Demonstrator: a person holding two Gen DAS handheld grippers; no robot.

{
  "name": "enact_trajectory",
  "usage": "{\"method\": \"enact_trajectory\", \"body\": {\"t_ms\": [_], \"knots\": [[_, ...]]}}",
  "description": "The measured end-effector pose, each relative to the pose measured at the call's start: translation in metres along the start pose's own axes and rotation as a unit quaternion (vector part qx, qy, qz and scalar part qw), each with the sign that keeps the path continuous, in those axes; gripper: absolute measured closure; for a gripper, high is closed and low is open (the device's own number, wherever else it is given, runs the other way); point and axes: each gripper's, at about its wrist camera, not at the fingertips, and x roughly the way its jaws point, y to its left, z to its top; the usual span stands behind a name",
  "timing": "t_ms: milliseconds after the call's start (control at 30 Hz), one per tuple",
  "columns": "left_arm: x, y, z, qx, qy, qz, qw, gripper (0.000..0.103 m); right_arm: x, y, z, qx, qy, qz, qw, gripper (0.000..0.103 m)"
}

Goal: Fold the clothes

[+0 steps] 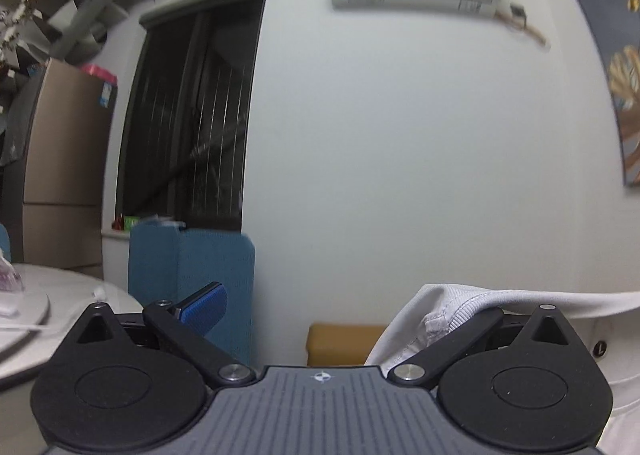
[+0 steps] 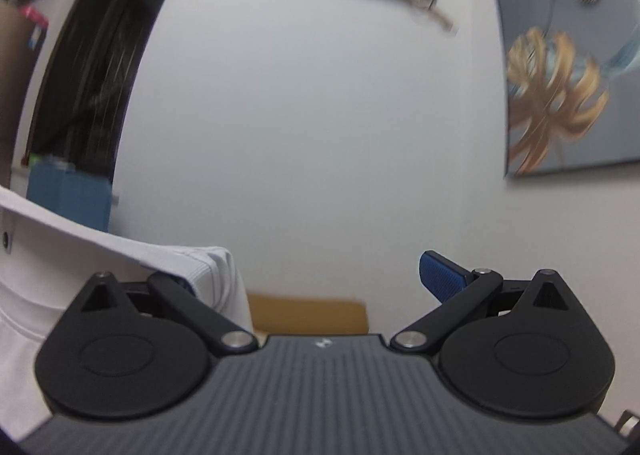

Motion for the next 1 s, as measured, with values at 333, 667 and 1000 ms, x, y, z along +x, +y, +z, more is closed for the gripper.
{"method": "enact_trajectory", "body": {"t_ms": [333, 667, 1000], "knots": [[0.264, -0.04, -0.207, 0.043, 0.094, 0.049, 0.9934, 0.0, 0.267, 0.071, -0.18, 0.02, 0.126, 0.026, 0.991, 0.0], [0.447, -0.055, -0.431, 0.073, 0.288, 0.01, 0.9549, 0.001, 0.445, 0.137, -0.361, 0.019, 0.299, 0.076, 0.951, 0.0], [0.483, -0.069, -0.451, 0.16, 0.419, -0.166, 0.8785, 0.001, 0.474, 0.168, -0.383, 0.11, 0.431, 0.215, 0.869, 0.0]]}}
